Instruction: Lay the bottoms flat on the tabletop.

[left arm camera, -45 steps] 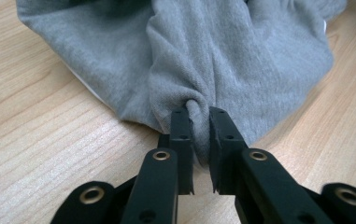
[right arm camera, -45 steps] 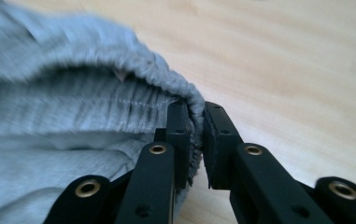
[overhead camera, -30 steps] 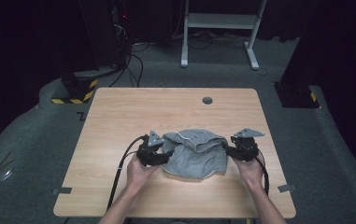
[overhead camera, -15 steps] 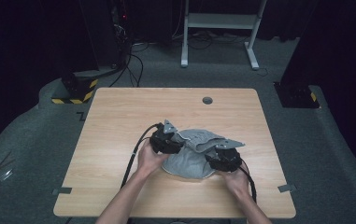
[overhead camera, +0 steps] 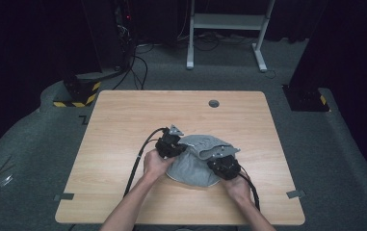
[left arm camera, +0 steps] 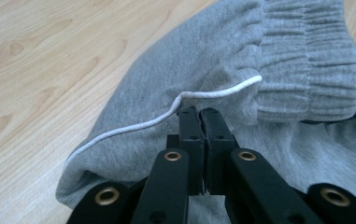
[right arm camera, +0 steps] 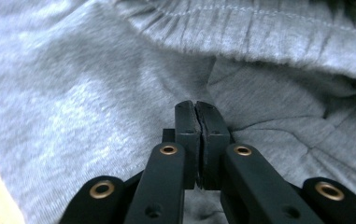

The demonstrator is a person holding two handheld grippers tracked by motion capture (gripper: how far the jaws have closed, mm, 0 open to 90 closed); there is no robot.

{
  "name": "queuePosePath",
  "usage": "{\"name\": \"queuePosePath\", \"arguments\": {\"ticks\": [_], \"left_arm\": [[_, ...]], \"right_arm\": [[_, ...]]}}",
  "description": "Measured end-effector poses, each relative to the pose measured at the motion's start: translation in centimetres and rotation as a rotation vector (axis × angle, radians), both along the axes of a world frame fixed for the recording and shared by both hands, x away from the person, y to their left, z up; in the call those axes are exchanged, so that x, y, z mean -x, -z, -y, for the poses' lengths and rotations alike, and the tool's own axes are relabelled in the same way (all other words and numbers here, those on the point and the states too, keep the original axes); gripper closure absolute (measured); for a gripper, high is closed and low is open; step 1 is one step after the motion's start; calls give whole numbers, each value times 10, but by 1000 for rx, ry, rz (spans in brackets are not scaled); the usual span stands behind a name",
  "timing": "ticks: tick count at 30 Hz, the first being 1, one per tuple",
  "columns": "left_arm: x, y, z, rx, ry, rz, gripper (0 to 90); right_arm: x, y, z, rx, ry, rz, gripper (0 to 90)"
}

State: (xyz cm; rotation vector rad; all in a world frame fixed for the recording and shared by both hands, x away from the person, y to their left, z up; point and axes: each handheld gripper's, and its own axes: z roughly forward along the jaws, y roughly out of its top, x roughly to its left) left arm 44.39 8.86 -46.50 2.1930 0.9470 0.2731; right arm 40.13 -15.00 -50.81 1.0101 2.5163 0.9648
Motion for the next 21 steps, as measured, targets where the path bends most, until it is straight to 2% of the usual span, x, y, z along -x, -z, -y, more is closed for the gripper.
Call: {"name": "queuePosePath", "arguments": {"ticks": [2, 3, 4, 5, 6, 10, 13, 15, 18, 19, 21], "left_arm": [[2, -5, -3, 11, -8, 10, 888], [3, -9, -6, 36, -33, 17, 889], [3, -9, -6, 36, -33, 17, 889], [1, -15, -12, 63, -70, 22, 890], [1, -15, -12, 63, -70, 22, 890], [-5, -21, -25, 77, -160, 24, 890], [-8, -21, -35, 71, -225, 19, 891], [-11, -19, -43, 66, -274, -1, 892], [-14, -12, -52, 42, -313, -28, 891], [-13, -6, -55, 31, -324, -47, 890], [-12, 0, -56, 25, -322, -59, 889]], "right_arm": [[7, -1, -1, 28, -38, 10, 892], [14, -3, 1, 43, -72, 13, 893], [14, -3, 1, 43, -72, 13, 893], [20, -4, 4, 46, -98, 16, 893], [20, -4, 4, 46, -98, 16, 893], [33, -11, 17, 46, -137, 41, 893], [36, -15, 26, 50, -143, 58, 892], [37, -16, 32, 58, -133, 68, 893], [33, -17, 42, 56, -109, 68, 892], [30, -17, 48, 46, -89, 68, 889], [28, -18, 49, 39, -83, 69, 884]]}}
